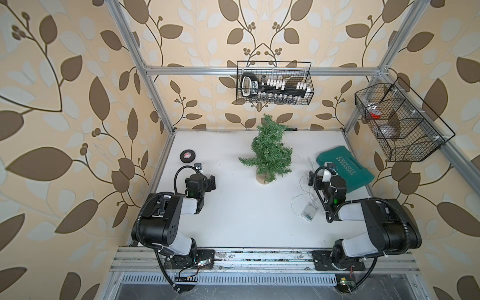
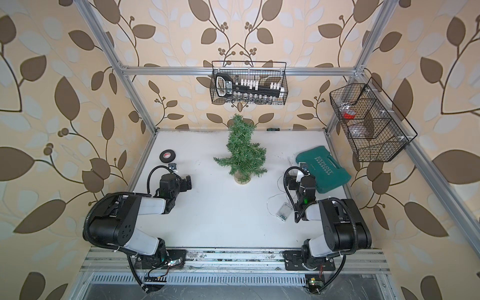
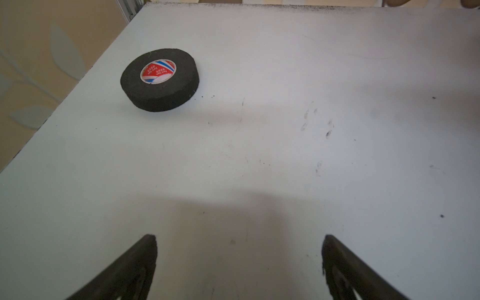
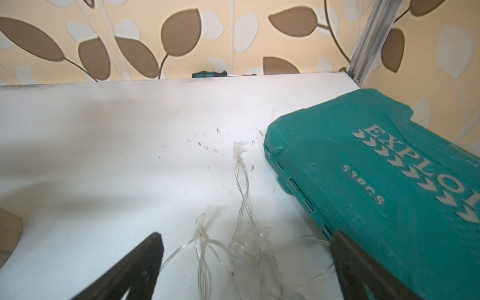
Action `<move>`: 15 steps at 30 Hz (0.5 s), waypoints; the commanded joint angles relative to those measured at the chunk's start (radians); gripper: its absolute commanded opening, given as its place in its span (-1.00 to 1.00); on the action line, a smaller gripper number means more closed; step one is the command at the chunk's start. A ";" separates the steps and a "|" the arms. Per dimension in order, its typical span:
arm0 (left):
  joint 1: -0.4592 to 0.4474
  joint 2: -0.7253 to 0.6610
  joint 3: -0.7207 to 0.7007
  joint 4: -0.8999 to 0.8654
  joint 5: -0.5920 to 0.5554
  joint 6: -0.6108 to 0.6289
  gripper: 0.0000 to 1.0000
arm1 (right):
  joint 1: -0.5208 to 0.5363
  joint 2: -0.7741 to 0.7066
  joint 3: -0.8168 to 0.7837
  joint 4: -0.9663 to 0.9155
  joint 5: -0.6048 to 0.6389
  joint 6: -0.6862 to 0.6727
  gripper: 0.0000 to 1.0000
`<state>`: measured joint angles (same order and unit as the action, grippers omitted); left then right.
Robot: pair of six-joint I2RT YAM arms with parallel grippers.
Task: Remove string lights from the small christmas tree
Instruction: Reset both arms
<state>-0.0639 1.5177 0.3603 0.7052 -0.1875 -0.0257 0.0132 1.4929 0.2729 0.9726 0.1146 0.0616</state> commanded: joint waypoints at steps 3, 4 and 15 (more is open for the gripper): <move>0.008 -0.024 0.019 0.051 -0.006 0.000 0.98 | 0.004 0.003 0.006 0.046 -0.006 -0.011 1.00; 0.008 -0.024 0.019 0.051 -0.007 0.000 0.98 | 0.003 0.002 0.005 0.042 -0.006 -0.011 1.00; 0.007 -0.024 0.018 0.051 -0.006 0.000 0.98 | 0.004 0.002 0.006 0.041 -0.007 -0.011 1.00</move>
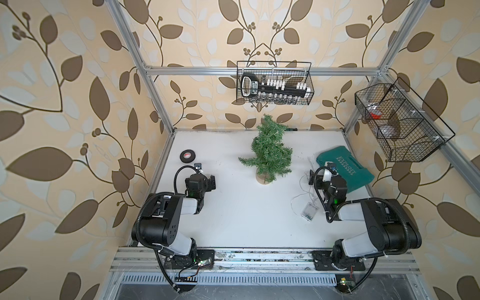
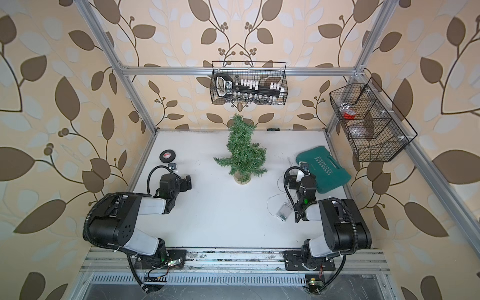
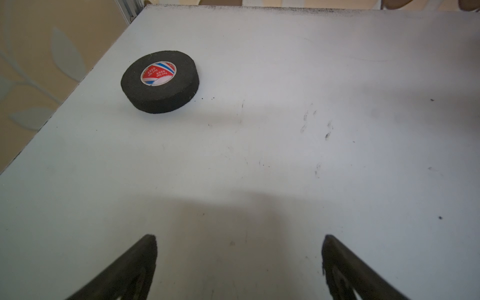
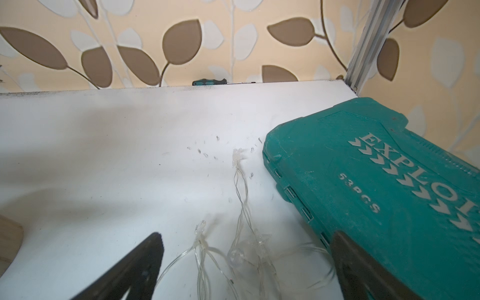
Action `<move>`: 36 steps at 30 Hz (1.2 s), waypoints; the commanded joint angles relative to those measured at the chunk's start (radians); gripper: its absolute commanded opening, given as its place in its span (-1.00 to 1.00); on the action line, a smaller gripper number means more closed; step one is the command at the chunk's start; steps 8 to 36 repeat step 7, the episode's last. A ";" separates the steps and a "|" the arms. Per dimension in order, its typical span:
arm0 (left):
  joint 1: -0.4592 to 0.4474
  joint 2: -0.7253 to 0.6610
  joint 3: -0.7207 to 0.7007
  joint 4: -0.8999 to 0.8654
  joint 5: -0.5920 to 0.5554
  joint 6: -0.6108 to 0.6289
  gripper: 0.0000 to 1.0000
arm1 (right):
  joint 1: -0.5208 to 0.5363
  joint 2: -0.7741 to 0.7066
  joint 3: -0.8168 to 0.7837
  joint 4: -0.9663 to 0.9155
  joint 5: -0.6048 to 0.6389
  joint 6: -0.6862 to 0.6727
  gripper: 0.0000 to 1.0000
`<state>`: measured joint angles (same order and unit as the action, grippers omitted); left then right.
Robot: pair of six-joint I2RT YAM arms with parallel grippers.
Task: Remove string lights from the small christmas tree
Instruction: Reset both arms
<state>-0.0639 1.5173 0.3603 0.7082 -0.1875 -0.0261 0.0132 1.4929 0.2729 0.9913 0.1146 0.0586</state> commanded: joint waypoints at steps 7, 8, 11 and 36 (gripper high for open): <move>0.009 -0.023 0.018 0.048 -0.006 0.000 0.98 | 0.005 0.010 0.015 0.014 -0.013 -0.009 0.99; 0.009 -0.023 0.018 0.048 -0.006 0.000 0.98 | 0.005 0.010 0.015 0.014 -0.013 -0.009 0.99; 0.009 -0.023 0.018 0.048 -0.006 0.000 0.98 | 0.005 0.010 0.015 0.014 -0.013 -0.009 0.99; 0.009 -0.023 0.018 0.048 -0.006 0.000 0.98 | 0.005 0.010 0.015 0.014 -0.013 -0.009 0.99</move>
